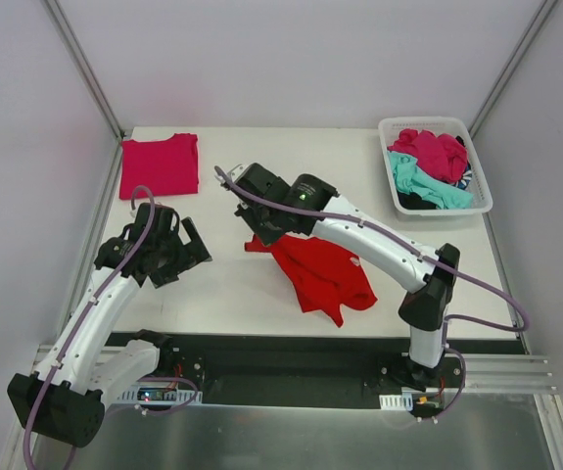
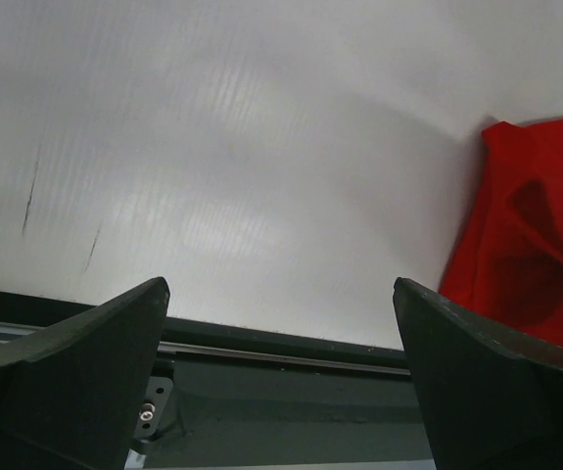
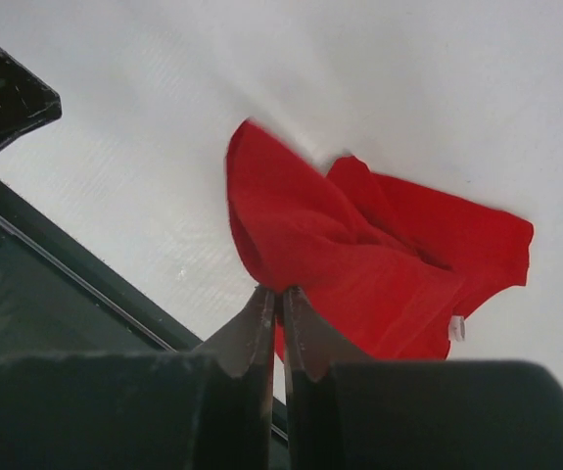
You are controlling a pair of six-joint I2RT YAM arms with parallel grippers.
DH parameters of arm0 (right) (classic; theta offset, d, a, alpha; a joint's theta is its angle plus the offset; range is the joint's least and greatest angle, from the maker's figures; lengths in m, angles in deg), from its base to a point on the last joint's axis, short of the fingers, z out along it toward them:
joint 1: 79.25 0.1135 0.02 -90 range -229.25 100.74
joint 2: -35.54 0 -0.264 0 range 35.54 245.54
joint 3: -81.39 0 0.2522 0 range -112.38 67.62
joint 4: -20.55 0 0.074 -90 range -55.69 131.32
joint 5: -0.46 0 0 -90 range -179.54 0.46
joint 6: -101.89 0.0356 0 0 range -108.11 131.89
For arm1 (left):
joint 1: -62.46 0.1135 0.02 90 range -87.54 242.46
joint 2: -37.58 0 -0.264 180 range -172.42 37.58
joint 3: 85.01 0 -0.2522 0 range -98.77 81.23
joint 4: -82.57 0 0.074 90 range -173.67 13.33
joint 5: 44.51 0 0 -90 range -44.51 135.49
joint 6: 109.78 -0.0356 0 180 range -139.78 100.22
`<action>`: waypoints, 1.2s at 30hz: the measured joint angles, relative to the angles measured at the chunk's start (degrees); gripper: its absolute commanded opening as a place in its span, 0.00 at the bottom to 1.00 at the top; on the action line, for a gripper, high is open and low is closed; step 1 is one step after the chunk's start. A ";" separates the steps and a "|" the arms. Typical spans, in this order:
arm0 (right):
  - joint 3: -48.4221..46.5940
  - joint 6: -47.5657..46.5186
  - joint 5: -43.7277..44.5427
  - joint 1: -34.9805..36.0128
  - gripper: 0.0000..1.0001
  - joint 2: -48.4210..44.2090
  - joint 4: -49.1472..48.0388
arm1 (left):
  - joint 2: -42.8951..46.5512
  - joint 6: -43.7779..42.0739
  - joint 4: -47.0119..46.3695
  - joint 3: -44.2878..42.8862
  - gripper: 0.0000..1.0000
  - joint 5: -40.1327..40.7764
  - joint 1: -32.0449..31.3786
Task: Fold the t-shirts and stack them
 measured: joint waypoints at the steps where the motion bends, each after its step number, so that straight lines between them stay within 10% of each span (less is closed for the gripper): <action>1: -0.35 -0.02 -0.04 0.11 0.39 -0.02 0.20 | 0.02 0.00 0.00 0.00 0.99 0.15 0.00; 3: -0.76 0.11 0.15 -0.15 0.65 -0.35 0.31 | 0.04 0.00 0.00 0.00 0.99 0.20 0.00; 8: 0.76 -0.09 2.91 -1.20 0.71 -2.84 0.44 | -0.28 0.00 0.00 0.00 0.99 0.20 0.00; 36: 45.16 3.39 -4.55 -25.86 0.54 -19.34 -10.95 | -9.92 -0.98 -0.57 0.24 0.99 -0.02 -6.10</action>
